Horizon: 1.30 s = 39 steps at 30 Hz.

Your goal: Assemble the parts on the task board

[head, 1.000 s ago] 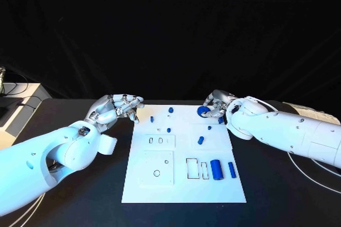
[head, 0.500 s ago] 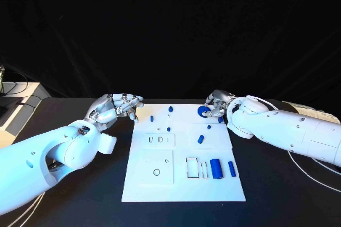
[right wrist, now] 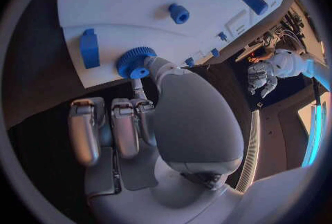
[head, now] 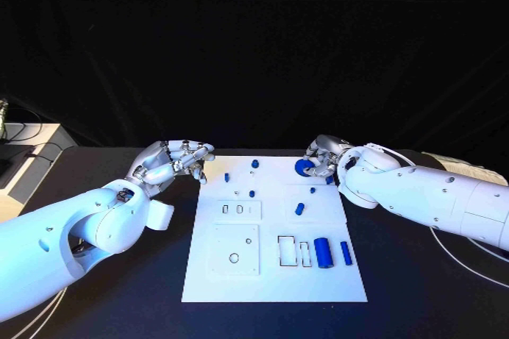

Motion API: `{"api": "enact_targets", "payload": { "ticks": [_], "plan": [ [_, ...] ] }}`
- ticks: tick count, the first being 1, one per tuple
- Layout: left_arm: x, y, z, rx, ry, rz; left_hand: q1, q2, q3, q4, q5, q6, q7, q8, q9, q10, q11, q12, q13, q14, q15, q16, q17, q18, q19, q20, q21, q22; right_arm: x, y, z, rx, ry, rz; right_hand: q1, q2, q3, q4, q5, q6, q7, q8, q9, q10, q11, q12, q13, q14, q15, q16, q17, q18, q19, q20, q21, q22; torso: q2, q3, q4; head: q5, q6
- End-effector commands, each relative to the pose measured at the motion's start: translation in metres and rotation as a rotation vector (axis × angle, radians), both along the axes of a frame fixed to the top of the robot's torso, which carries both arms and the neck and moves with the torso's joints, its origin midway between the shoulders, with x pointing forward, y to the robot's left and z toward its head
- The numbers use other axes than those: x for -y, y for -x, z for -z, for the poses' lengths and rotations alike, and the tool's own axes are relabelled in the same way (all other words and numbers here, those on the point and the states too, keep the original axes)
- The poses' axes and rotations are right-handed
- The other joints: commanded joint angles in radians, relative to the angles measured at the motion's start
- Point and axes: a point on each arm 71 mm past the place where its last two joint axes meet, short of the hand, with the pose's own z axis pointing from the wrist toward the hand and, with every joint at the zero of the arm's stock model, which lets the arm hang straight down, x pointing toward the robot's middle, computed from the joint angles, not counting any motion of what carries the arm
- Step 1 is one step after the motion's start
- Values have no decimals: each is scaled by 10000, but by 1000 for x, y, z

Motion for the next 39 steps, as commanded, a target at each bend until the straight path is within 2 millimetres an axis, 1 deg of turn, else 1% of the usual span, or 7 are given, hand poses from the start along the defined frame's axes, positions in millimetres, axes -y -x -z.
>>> {"api": "enact_targets", "payload": {
  "ticks": [1,2,7,17,23,32,39],
  "plan": [
    [2,1,-1,60,37,177,-65,4,27,-34,4,-63,18,-54,14,-39,-13,-17,9,-3,-25,35,12,38,-39,10,23,10,-5,3,-3,684,225,-348,-211,0,133,35,-273,198,-50,101,37,1081,-80,36,2631,1043,-72,64,2632,-183,852,-26,39,2229,4,1,-1,9,31],
    [2,1,-1,59,37,176,-65,4,27,-34,4,-63,18,-54,14,-39,-13,-17,9,-3,-25,35,12,38,-39,10,23,10,-7,4,-4,819,247,-413,-293,-48,178,27,-441,215,-59,103,37,1081,-87,36,2631,1043,-82,64,2632,-181,849,-32,33,2223,0,0,0,5,34],
    [2,0,-1,57,37,178,-69,16,33,-32,4,-61,18,-55,18,-41,-13,-17,11,-6,-24,39,14,37,-49,11,41,22,-20,12,-11,1471,297,-841,-337,-121,221,-15,-505,258,-80,120,43,1081,-102,36,2631,1043,-97,64,2632,-194,873,-43,71,2270,-15,-14,-6,23,45],
    [4,0,0,41,59,209,-69,16,33,-32,4,-61,18,-55,18,-41,-13,-17,11,-6,-24,39,14,37,-49,11,41,22,-80,35,-25,2642,193,-2283,-535,-302,268,-57,-772,320,-112,132,46,1081,-131,36,2631,1043,-129,64,2632,-211,907,-73,123,2335,7,-10,11,28,117],
    [6,-1,0,35,83,254,-69,21,37,-34,4,-61,17,-56,21,-43,-13,-16,13,-8,-23,43,16,37,-61,11,60,34,-110,41,-19,2829,223,-2762,-539,-318,271,-66,-776,313,-114,126,43,1081,-132,36,2631,1043,-131,64,2632,-210,906,-75,121,2332,17,-19,18,37,166],
    [7,-1,0,26,88,274,-69,21,37,-34,4,-61,17,-56,21,-43,-13,-16,13,-8,-23,43,16,37,-61,11,60,34,-129,40,-2,2857,396,-2842,-536,-322,276,-73,-775,312,-115,125,43,1081,-133,36,2631,1041,-132,62,2624,-204,894,-76,103,2310,40,-12,39,84,174],
    [6,-1,0,19,83,276,-69,21,37,-34,4,-61,17,-56,21,-43,-13,-16,13,-8,-23,43,16,37,-61,11,60,34,-133,36,3,2864,575,-2821,-523,-348,304,-109,-751,287,-114,106,34,1081,-136,36,2631,1041,-136,61,2622,-203,893,-80,100,2308,33,13,-15,141,145]
  ]
}}
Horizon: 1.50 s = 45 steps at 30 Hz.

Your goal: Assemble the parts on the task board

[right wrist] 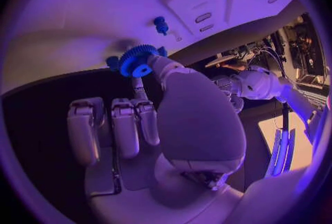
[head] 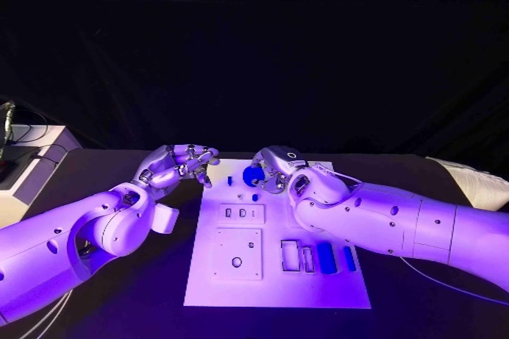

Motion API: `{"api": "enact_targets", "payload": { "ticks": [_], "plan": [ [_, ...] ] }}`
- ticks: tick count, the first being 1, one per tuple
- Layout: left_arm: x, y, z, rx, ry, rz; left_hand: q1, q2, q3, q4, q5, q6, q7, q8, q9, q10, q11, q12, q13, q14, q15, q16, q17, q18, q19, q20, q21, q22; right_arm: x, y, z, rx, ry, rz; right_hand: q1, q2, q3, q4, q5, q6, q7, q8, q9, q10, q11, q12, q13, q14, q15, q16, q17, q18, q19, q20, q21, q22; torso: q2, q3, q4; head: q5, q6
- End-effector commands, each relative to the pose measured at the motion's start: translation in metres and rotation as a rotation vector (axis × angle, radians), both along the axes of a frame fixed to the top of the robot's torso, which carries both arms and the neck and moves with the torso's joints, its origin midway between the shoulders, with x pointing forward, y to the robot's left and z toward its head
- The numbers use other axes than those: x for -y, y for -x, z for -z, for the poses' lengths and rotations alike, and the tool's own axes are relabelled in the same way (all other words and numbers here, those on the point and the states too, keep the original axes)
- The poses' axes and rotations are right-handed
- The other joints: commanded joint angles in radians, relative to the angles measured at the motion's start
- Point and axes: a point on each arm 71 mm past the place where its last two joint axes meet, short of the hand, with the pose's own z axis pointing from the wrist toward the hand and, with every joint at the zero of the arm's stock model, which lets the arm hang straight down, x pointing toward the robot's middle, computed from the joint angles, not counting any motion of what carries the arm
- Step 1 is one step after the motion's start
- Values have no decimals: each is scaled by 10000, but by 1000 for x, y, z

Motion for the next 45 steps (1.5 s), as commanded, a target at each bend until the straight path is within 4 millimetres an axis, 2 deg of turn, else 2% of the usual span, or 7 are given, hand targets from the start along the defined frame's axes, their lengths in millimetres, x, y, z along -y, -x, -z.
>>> {"api": "enact_targets", "payload": {
  "ticks": [1,14,19,27,35,39,45],
  "plan": [
    [2,1,-1,54,51,223,-69,21,38,-34,4,-61,17,-56,16,-43,-13,-17,15,-9,-24,44,10,37,-61,11,60,8,-1,-1,-1,366,230,9,-40,-58,25,-30,-4,4,-13,43,10,1045,-100,46,2627,1040,-62,62,2624,-55,893,-80,21,2313,-3,20,-42,29,-34],
    [3,1,-1,45,47,238,-76,24,40,-34,3,-61,17,-58,22,-47,-12,-16,19,-13,-22,51,13,37,-81,13,91,29,-6,-7,5,129,655,16,-104,-115,40,-45,-57,-60,16,-6,-11,1045,-80,46,2627,1032,-54,53,2593,-44,870,-81,-14,2273,-13,33,-34,56,-42],
    [3,1,-1,43,45,242,-76,24,40,-34,3,-61,17,-58,22,-47,-12,-16,19,-13,-22,51,13,37,-81,13,91,29,-7,-9,8,-18,794,4,-171,-161,39,-46,-130,-112,40,-46,-29,1015,-59,16,2595,1029,-34,50,2581,-40,862,-70,-27,2260,-15,12,-38,33,-60],
    [2,1,-1,38,33,227,-76,24,40,-34,3,-61,17,-58,22,-47,-12,-16,19,-13,-22,51,13,37,-81,13,91,29,-7,-9,16,-320,944,-12,-358,-275,-67,-7,-360,-167,61,-103,-52,948,-31,-51,2524,1024,-6,43,2559,-30,842,-41,-61,2225,-1,20,4,59,-119],
    [1,1,-1,37,23,204,-76,24,40,-34,3,-61,17,-58,22,-47,-12,-16,19,-13,-22,51,13,37,-81,13,91,29,-3,-11,17,-249,886,182,-440,-302,-173,28,-566,-205,65,-138,-65,902,-28,-97,2476,1016,7,34,2527,-22,826,-27,-86,2199,-10,19,-34,112,-148],
    [1,1,-1,34,20,203,-79,22,41,-38,3,-69,19,-65,25,-59,-10,-20,21,-21,-20,54,14,36,-101,14,114,45,-2,-11,16,-178,811,213,-473,-302,-251,57,-654,-303,83,-203,-90,853,-15,-147,2425,1017,21,35,2529,-19,820,-17,-98,2188,-13,32,-32,104,-151],
    [0,1,-1,28,10,184,-79,22,41,-38,3,-69,19,-65,25,-59,-10,-20,21,-21,-20,54,14,36,-101,14,114,45,0,-11,17,-276,742,176,-599,-317,-472,183,-751,-393,108,-283,-115,816,11,-184,2388,1015,48,32,2520,-16,813,11,-111,2177,-15,25,-24,112,-159]
  ]
}}
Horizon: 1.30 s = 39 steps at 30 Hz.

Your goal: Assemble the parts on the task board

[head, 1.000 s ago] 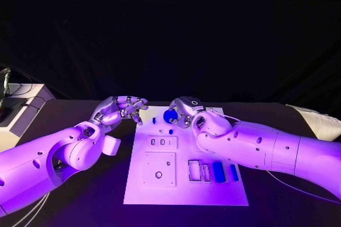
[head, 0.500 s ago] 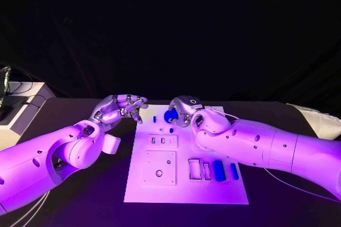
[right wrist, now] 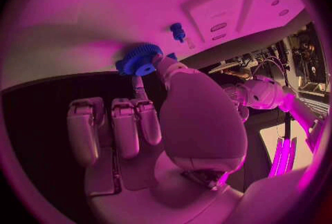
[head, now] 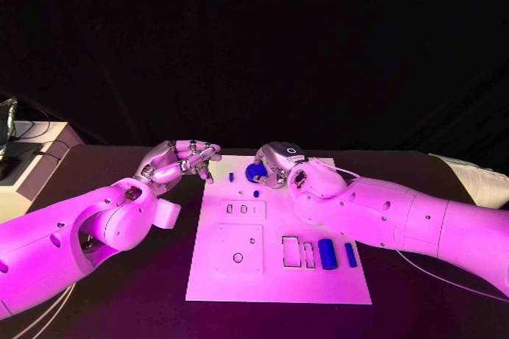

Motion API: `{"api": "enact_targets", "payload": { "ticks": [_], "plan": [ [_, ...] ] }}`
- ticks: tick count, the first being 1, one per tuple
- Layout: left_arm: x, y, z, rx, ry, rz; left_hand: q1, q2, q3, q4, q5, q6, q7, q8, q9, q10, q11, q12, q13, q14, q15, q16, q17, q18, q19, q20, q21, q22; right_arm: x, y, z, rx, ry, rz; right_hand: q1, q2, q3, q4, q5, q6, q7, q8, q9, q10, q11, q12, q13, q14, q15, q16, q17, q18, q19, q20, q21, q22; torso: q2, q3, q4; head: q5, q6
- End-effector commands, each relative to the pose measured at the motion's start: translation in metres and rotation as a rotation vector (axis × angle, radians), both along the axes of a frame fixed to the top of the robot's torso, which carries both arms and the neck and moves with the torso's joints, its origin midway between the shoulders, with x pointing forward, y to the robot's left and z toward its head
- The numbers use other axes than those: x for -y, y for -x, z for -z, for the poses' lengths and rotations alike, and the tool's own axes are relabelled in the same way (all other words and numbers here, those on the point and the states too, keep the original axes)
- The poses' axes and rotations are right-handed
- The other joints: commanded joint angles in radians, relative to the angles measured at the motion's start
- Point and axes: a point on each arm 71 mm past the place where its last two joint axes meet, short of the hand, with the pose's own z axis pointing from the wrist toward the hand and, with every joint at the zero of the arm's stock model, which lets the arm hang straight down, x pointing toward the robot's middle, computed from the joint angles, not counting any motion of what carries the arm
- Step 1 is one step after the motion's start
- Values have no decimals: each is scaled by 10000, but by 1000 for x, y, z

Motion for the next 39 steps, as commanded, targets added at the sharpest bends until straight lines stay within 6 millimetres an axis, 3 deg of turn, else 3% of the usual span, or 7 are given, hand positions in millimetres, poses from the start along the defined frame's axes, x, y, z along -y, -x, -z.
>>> {"api": "enact_targets", "payload": {
  "ticks": [1,3,5,9,12,27,39],
  "plan": [
    [1,1,-1,56,35,171,-79,22,41,-37,3,-69,19,-65,15,-59,-10,-20,12,-21,-20,55,17,37,-65,-21,60,9,3,2,10,-333,67,-20,-159,5,-193,89,-83,-99,-5,-63,-14,814,14,-53,2392,1014,50,32,2521,-17,815,15,-30,2177,-2,1,3,5,-2],
    [1,1,-1,53,30,162,-79,22,41,-37,3,-69,19,-65,15,-59,-10,-20,12,-21,-20,55,17,37,-65,-21,60,9,4,2,11,-418,26,-26,-243,16,-352,200,-118,-97,-7,-77,-15,813,12,-54,2391,1015,52,33,2526,-18,818,20,-28,2181,-2,6,-4,15,-6],
    [1,0,-1,49,26,156,-80,22,43,-39,3,-76,23,-70,16,-68,-7,-23,12,-25,-19,56,18,36,-75,-20,71,17,5,2,11,-507,-6,-52,-658,105,-728,565,-30,-91,-16,-101,-14,812,10,-55,2391,1022,51,41,2554,-19,822,21,-24,2189,-3,6,-8,18,-5],
    [1,0,-1,37,21,155,-91,25,42,-33,4,-82,28,-74,16,-76,-2,-26,12,-27,-16,58,18,36,-83,-19,81,24,7,2,12,-682,-57,-84,-1291,308,-1292,636,-39,-76,-23,-134,-12,816,4,-52,2396,1026,45,46,2571,-22,828,18,-19,2201,-3,-1,-8,12,-7],
    [1,0,-1,29,17,152,-91,25,42,-33,4,-82,28,-74,16,-76,-2,-26,12,-27,-16,58,18,36,-83,-19,81,24,8,2,13,-773,-72,-90,-1932,614,-1489,653,199,-25,-36,-134,-3,833,-5,-37,2413,1031,38,52,2594,-23,832,13,-18,2207,0,-3,1,6,-9],
    [-1,-1,0,-14,-25,68,-141,68,54,4,4,-137,68,-113,17,-137,27,-45,13,-38,5,74,22,33,-140,-5,150,71,18,1,19,-1431,258,-57,-2614,1103,-1265,647,411,141,-91,-97,24,967,-50,98,2550,1041,-20,64,2635,-51,890,-33,72,2311,-6,-6,-3,-3,-48],
    [-3,-1,1,-21,-46,-5,-149,83,62,9,3,-167,88,-134,16,-167,42,-52,13,-41,16,81,24,32,-164,3,181,91,33,7,15,-1064,64,120,-2683,1160,-1199,640,424,185,-115,-84,30,1014,-67,147,2599,1041,-38,64,2635,-64,916,-48,115,2358,-17,-10,-3,-2,-32]
  ]
}}
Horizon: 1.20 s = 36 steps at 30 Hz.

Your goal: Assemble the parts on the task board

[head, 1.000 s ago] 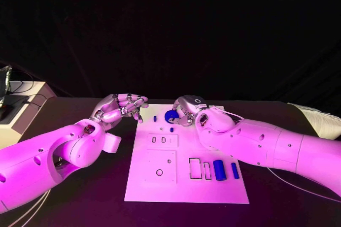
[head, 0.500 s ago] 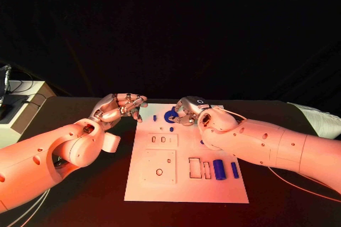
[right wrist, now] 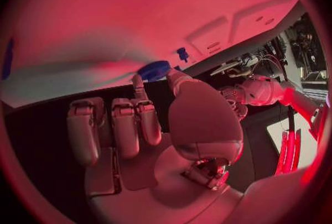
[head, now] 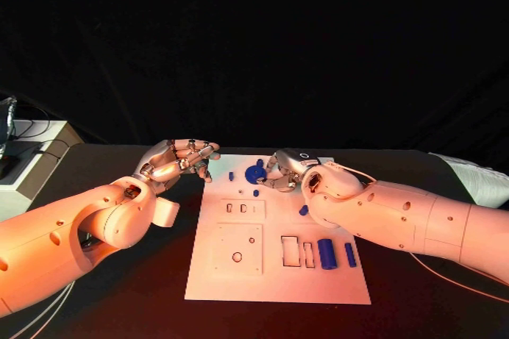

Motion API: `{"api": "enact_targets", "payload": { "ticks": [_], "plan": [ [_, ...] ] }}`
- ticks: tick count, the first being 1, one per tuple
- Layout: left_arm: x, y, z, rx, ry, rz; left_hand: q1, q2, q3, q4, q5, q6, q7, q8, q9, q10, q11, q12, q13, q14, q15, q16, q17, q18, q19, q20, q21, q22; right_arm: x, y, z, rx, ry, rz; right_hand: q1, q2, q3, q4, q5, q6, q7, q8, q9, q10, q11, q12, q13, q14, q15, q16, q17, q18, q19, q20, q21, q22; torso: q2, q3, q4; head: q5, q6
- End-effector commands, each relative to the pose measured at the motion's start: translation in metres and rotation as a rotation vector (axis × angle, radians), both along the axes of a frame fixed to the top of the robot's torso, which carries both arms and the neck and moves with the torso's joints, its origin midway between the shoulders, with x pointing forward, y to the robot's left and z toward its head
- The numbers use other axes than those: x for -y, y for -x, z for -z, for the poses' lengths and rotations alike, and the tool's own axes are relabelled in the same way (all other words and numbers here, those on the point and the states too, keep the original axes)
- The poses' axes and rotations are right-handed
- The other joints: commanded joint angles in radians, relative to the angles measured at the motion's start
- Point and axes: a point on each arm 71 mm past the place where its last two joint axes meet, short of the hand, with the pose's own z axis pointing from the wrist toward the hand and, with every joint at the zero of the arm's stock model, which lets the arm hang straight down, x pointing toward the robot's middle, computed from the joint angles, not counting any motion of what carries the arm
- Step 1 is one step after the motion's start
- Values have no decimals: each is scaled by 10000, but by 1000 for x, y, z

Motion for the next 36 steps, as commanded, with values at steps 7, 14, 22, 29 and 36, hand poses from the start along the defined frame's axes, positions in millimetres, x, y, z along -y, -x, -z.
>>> {"api": "enact_targets", "payload": {
  "ticks": [7,14,22,29,36],
  "plan": [
    [-2,-1,0,75,7,6,-70,4,63,7,3,-69,-16,-70,11,-67,10,-55,15,-43,19,44,10,31,-97,7,76,15,29,10,-15,1226,-1433,250,544,-389,306,-57,39,78,-12,-2,-36,1031,-86,80,2611,1041,-66,65,2629,-98,981,-90,146,2481,-17,9,-13,-7,85],
    [-6,-4,1,86,-13,-124,-66,-12,60,-8,2,-78,-19,-79,18,-83,15,-49,22,-105,34,15,-2,28,-162,22,92,31,72,15,-39,627,-2858,205,1529,-711,352,-171,-138,-66,69,-155,-83,956,-13,0,2534,1041,3,65,2629,-69,923,-29,46,2384,-98,49,-108,-86,170],
    [-7,-8,5,58,-1,-212,-57,-23,62,-46,1,-41,-35,-67,54,-60,8,-12,54,-300,46,-127,-68,35,-380,51,83,43,129,13,-43,-494,-2999,68,3102,-965,611,-933,-52,-66,96,-240,-102,886,12,-74,2465,1041,-13,65,2629,-63,909,-31,22,2369,-192,129,-253,-119,185],
    [-8,-8,14,-92,13,-259,-44,-17,70,-66,1,-13,-50,-54,71,-31,-2,9,70,-361,47,-187,-99,39,-457,60,69,40,178,10,-39,-856,-2539,450,3441,-1127,660,-1175,-32,-77,73,-282,-117,853,-3,-109,2432,1041,-48,65,2629,-64,911,-60,24,2375,-242,203,-308,-130,143],
    [-10,-9,22,-196,17,-311,-26,-28,72,-88,1,0,-63,-48,80,-18,-10,17,77,-378,42,-209,-111,42,-485,62,67,40,194,12,-25,-1027,-1905,495,3482,-1262,541,-1222,-60,-271,69,-419,-166,742,-14,-227,2322,1041,-56,65,2629,-34,851,-77,-80,2279,-232,282,-346,-118,68]
  ]
}}
